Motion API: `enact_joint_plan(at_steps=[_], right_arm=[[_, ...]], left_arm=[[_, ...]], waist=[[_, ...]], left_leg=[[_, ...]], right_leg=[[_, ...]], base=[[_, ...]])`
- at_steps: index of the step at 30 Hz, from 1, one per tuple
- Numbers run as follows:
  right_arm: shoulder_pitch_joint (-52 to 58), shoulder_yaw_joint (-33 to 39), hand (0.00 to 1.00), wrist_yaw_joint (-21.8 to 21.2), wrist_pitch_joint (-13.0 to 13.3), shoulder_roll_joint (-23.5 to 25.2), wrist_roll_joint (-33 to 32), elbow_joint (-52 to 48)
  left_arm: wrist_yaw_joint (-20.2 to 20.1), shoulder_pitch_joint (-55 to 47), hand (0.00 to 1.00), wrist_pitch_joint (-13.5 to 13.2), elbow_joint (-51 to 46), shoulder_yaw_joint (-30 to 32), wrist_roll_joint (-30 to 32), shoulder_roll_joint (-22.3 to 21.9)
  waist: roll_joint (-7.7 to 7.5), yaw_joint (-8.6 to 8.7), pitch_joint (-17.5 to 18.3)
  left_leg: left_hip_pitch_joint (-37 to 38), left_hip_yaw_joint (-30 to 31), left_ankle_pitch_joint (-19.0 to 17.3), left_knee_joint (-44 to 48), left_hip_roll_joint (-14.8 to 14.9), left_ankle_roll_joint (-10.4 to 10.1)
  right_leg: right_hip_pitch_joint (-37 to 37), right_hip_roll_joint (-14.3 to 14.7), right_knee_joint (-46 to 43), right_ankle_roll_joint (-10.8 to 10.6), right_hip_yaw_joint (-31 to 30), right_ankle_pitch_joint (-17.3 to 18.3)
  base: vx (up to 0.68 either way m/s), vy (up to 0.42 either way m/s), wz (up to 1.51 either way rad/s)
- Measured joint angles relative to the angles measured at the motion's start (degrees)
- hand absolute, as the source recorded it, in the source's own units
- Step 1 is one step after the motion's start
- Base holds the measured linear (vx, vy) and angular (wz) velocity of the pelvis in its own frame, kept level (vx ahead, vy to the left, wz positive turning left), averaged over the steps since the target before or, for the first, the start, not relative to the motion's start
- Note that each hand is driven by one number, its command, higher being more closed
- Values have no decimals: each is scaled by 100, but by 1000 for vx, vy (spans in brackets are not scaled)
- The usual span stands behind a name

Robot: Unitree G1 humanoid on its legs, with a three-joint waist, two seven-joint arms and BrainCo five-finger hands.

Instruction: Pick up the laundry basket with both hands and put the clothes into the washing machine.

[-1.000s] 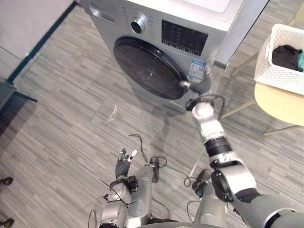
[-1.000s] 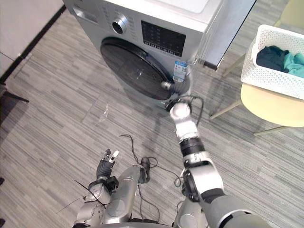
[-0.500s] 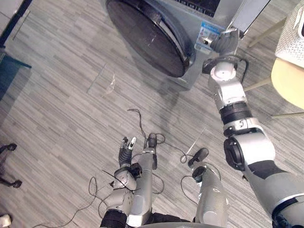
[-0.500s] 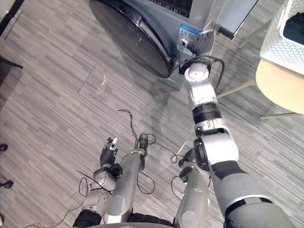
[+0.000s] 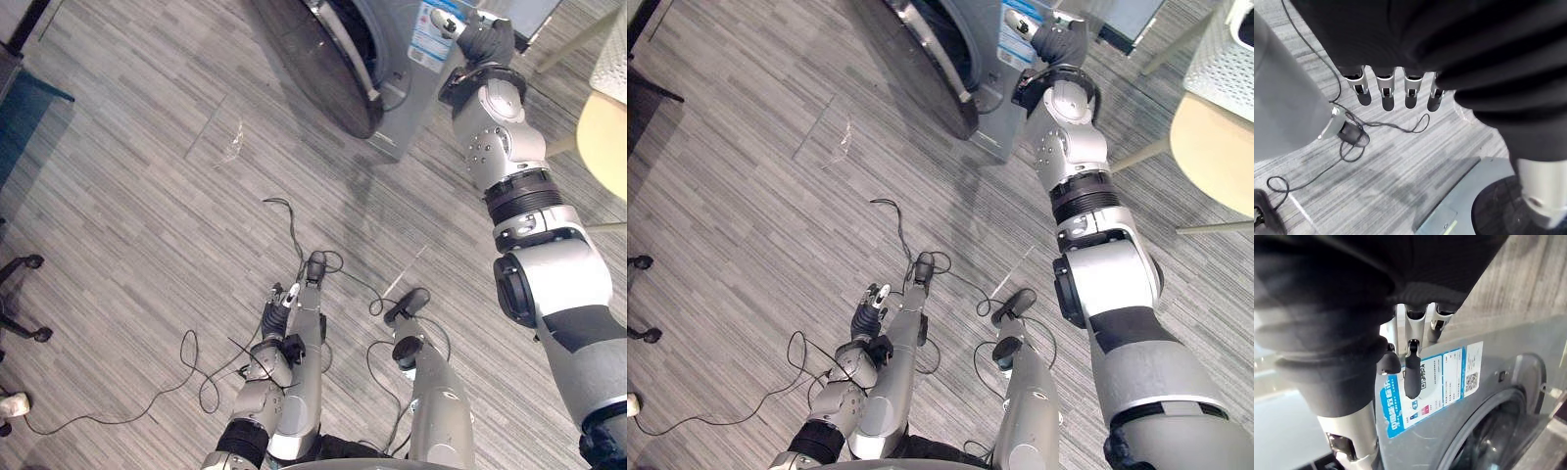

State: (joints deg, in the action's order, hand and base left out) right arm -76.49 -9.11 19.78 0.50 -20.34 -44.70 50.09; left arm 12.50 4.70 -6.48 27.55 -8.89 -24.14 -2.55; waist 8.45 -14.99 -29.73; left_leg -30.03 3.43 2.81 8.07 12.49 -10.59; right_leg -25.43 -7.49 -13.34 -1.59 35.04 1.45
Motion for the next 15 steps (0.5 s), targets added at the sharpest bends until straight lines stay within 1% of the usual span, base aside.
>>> enact_joint_plan(at_steps=[1,2,3,4,5,6,7,8,9,10,12,13,15], right_arm=[[57,0,0,-24,69,43,-161,-73],[278,5,0,-40,204,143,-446,-353],[553,13,0,-85,431,280,-716,-602],[680,17,0,-116,531,360,-825,-722],[932,14,0,-306,603,544,-1122,-986],[1089,-16,0,-543,607,910,-1289,-1191],[1129,-58,0,-638,623,1141,-1415,-1254],[1181,-254,0,-778,669,1585,-1596,-1272],[1217,-458,0,-852,674,1888,-1637,-1269],[1248,-734,0,-926,658,2279,-1663,-1268],[1282,-879,0,-998,651,2591,-1644,-1267],[1382,-984,0,-999,655,2856,-1578,-1268],[1527,-1116,0,-997,665,2851,-1525,-1283]], left_arm=[[-3,46,0,6,-1,0,1,4],[-10,180,0,18,-8,-12,1,9],[-11,368,0,60,-11,-18,3,17],[-13,474,0,69,-11,-22,8,29],[-18,736,0,100,-16,-30,17,67],[-17,1024,0,104,-29,-22,20,96],[-11,1185,0,105,-31,-17,26,105],[10,1535,0,108,-31,11,70,99],[25,1798,0,105,-34,50,137,97],[78,2248,0,104,-35,96,233,98],[177,2621,0,94,-47,210,243,81],[302,2887,0,96,-45,448,245,77],[394,3071,0,98,-12,632,248,79]], waist=[[2,-2,2],[2,-2,2],[6,2,4],[6,6,5],[14,16,11],[32,6,27],[46,-1,36],[90,-4,64],[104,-18,75],[99,-91,77],[97,-180,78],[90,-143,81],[74,-138,88]], left_leg=[[9,9,2,8,25,1],[26,35,5,41,64,4],[57,84,55,75,79,56],[73,104,107,101,90,64],[97,104,125,169,115,39],[75,103,138,228,141,27],[59,100,143,241,151,19],[15,95,161,262,175,-7],[-16,84,209,282,198,-82],[-24,39,213,300,236,-89],[-34,26,214,321,250,-89],[-71,9,214,422,245,-89],[-98,-61,214,530,243,-89]], right_leg=[[0,27,-12,38,4,11],[0,61,-74,114,19,54],[0,68,-186,238,32,126],[0,67,-264,307,33,172],[-4,58,-382,371,39,238],[-43,46,-510,417,43,275],[-75,39,-579,427,43,280],[-127,31,-694,437,40,276],[-161,24,-795,452,29,273],[-192,23,-894,531,21,328],[-218,22,-937,554,7,346],[-223,22,-947,554,-81,346],[-223,14,-944,554,-135,345]], base=[[46,-157,-21],[73,-142,-13],[83,-107,-10],[107,-89,-4],[125,-77,1],[124,-71,4],[118,-62,13],[111,-57,21],[134,-66,25],[113,-54,16],[107,-41,2],[110,-13,-5],[65,10,-9]])
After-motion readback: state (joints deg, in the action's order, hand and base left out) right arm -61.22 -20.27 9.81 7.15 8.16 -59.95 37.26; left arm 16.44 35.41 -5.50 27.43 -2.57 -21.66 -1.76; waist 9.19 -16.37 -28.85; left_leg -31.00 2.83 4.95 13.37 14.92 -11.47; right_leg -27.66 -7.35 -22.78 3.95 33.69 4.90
